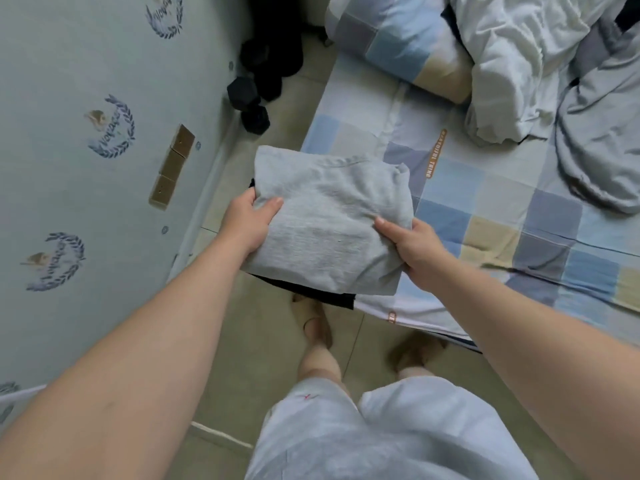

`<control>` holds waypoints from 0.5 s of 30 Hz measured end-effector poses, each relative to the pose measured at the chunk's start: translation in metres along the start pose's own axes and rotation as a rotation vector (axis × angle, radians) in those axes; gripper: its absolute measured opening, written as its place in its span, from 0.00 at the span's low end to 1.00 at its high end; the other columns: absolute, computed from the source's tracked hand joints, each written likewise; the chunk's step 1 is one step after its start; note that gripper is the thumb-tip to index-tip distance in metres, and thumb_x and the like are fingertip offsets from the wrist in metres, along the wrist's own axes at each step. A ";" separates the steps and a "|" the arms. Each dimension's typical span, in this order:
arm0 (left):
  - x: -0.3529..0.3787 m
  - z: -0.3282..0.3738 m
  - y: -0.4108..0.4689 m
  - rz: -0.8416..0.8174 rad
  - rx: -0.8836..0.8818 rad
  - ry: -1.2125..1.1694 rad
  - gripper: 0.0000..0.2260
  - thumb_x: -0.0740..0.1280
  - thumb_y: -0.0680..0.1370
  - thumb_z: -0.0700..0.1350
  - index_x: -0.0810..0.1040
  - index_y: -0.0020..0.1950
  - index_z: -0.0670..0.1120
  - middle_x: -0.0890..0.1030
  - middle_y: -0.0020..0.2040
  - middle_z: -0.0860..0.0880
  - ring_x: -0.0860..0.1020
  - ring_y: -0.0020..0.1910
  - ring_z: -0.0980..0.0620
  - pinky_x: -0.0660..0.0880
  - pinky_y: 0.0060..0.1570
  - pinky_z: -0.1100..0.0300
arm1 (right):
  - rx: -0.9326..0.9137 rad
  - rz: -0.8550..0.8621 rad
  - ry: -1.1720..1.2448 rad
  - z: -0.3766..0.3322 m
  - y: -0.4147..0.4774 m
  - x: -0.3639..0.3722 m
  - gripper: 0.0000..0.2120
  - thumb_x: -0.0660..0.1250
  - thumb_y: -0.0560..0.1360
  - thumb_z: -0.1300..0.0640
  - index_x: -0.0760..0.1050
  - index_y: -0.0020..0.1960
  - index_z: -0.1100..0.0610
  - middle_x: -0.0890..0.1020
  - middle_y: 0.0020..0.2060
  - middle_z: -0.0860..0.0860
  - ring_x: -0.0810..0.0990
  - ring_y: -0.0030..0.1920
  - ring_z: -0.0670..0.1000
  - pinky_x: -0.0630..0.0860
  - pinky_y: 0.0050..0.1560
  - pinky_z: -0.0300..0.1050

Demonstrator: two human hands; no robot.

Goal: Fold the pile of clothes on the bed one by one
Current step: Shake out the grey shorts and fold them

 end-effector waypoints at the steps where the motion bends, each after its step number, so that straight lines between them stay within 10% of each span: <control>1: -0.010 -0.009 0.016 0.008 0.002 0.063 0.09 0.68 0.81 0.50 0.78 0.61 0.51 0.81 0.52 0.56 0.79 0.52 0.52 0.71 0.52 0.57 | 0.026 0.012 -0.007 0.009 0.009 0.018 0.15 0.75 0.76 0.53 0.78 0.60 0.55 0.85 0.53 0.53 0.84 0.53 0.56 0.82 0.56 0.55; 9: -0.021 -0.110 0.077 -0.040 -0.135 0.219 0.21 0.69 0.76 0.44 0.73 0.68 0.49 0.80 0.62 0.49 0.79 0.60 0.44 0.75 0.60 0.51 | 0.306 0.087 -0.270 0.102 0.046 0.084 0.23 0.71 0.78 0.55 0.66 0.69 0.53 0.77 0.63 0.54 0.78 0.59 0.57 0.80 0.56 0.57; 15: 0.000 -0.079 0.056 0.189 0.532 0.708 0.26 0.67 0.78 0.50 0.67 0.76 0.50 0.67 0.76 0.46 0.62 0.75 0.42 0.64 0.70 0.43 | -0.505 0.334 -1.183 0.059 0.023 0.089 0.49 0.70 0.70 0.35 0.50 0.81 0.49 0.55 0.80 0.53 0.53 0.79 0.58 0.54 0.75 0.59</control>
Point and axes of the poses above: each hand's wrist, its own y-axis towards the middle knuckle, its own x-axis out of the palm, z = x × y, the point moved 4 cm from there along y, towards the middle knuckle
